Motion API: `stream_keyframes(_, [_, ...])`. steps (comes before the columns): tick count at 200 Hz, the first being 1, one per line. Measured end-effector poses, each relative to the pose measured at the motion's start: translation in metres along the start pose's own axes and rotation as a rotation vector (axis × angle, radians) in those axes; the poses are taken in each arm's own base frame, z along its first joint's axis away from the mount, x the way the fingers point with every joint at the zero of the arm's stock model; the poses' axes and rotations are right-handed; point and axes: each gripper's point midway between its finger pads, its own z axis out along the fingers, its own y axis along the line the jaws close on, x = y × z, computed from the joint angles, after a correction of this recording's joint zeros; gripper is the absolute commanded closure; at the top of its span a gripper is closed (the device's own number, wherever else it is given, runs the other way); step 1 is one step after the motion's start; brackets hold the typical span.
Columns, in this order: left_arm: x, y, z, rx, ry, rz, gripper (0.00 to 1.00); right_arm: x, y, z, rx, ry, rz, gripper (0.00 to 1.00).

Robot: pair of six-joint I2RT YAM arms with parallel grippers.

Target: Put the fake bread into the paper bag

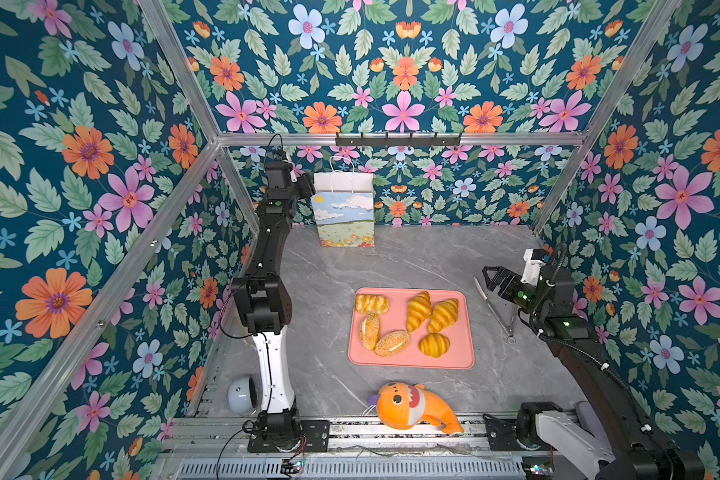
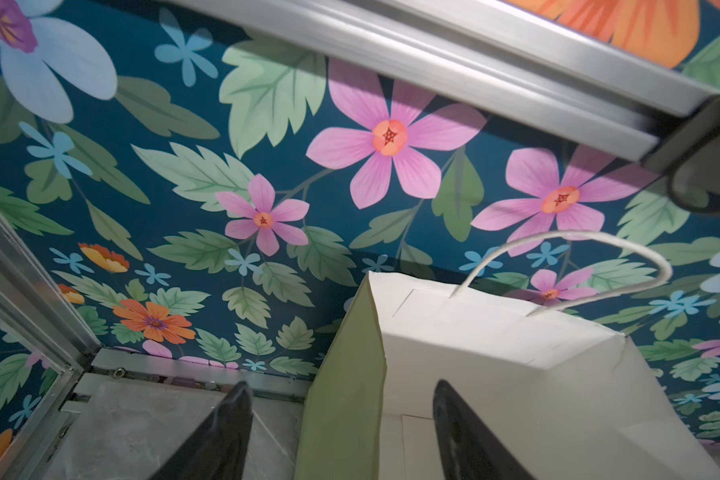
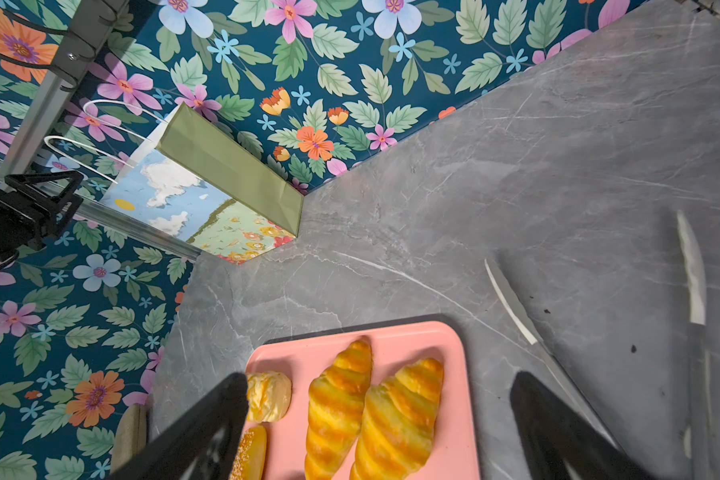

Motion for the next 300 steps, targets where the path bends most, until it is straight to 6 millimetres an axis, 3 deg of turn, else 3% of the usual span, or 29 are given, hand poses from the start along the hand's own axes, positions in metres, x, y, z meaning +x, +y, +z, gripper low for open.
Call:
stream_keyframes(57, [0.012,-0.004,0.010,0.042,0.043,0.011,0.52,0.006,-0.005,0.003,0.018,0.027,0.009,0.01])
stream_keyframes(110, [0.016,-0.012,0.017,0.094,0.053,0.012,0.59,0.008,-0.007,0.005,0.029,0.040,0.014,0.01])
stream_keyframes(164, [0.024,-0.013,0.022,0.114,0.071,-0.005,0.81,0.009,-0.009,0.007,0.034,0.047,0.020,0.01])
stream_keyframes(203, [0.024,-0.013,0.022,0.114,0.071,-0.004,0.79,0.012,-0.011,0.010,0.041,0.057,0.026,0.01])
stream_keyframes(300, [0.024,-0.017,0.021,0.139,0.077,-0.008,1.00,0.015,-0.014,0.014,0.049,0.072,0.031,0.01])
